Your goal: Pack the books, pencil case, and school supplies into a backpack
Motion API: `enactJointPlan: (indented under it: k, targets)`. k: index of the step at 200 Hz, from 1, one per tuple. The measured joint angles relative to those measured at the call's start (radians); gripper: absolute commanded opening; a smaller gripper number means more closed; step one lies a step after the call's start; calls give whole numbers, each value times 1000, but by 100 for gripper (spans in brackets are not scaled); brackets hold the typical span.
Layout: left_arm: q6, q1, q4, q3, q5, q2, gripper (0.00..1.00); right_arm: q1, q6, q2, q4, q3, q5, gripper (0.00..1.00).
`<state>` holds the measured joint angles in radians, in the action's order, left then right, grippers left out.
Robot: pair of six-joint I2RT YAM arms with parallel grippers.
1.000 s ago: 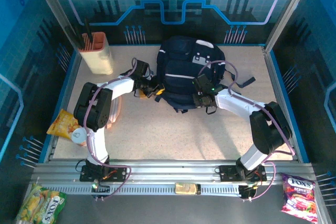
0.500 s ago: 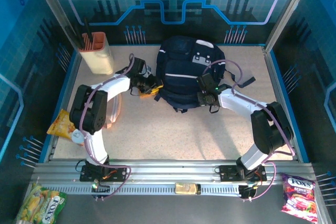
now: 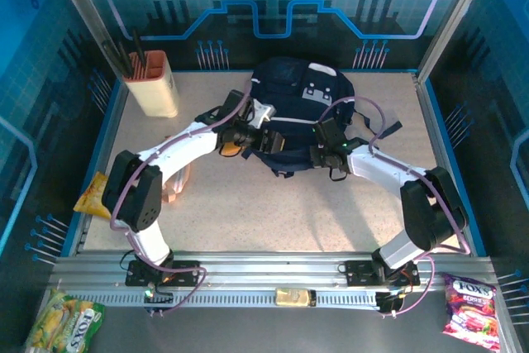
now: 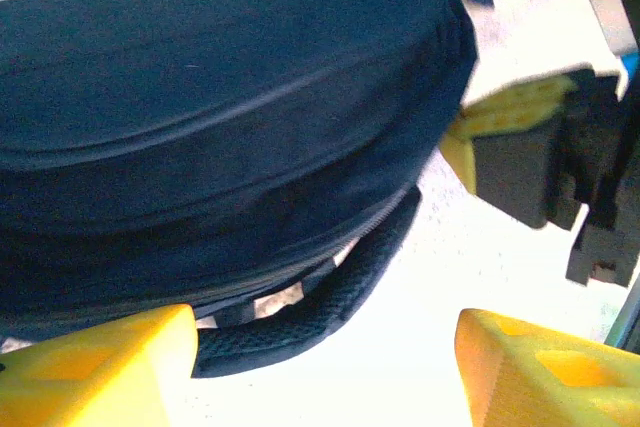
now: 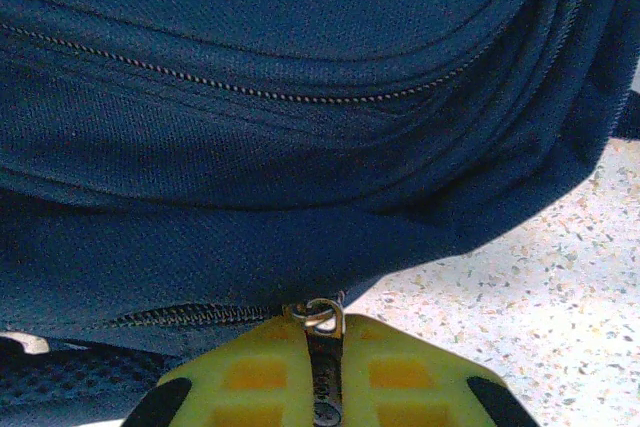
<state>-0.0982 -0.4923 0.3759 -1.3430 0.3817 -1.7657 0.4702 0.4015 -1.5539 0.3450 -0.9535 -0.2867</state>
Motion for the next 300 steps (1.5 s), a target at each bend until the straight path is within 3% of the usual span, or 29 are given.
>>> enactJointPlan:
  k: [59, 135, 172, 205, 234, 300]
  targets:
    - [343, -32, -6, -66, 47, -117, 69, 0, 17, 11, -29, 27, 21, 10]
    - [550, -83, 69, -207, 86, -271, 62, -7, 24, 27, -41, 40, 42, 10]
    - [583, -89, 64, -212, 41, -298, 44, -8, 24, 30, -43, 46, 42, 10]
    - [590, -87, 39, -212, 7, -301, 19, -14, 24, 31, -53, 55, 45, 10]
    - [569, -79, -15, -182, 16, -295, 3, -20, 23, 31, -59, 56, 43, 11]
    - [464, -20, -76, -59, 90, -111, 0, -22, -31, 54, -58, 49, -77, 13]
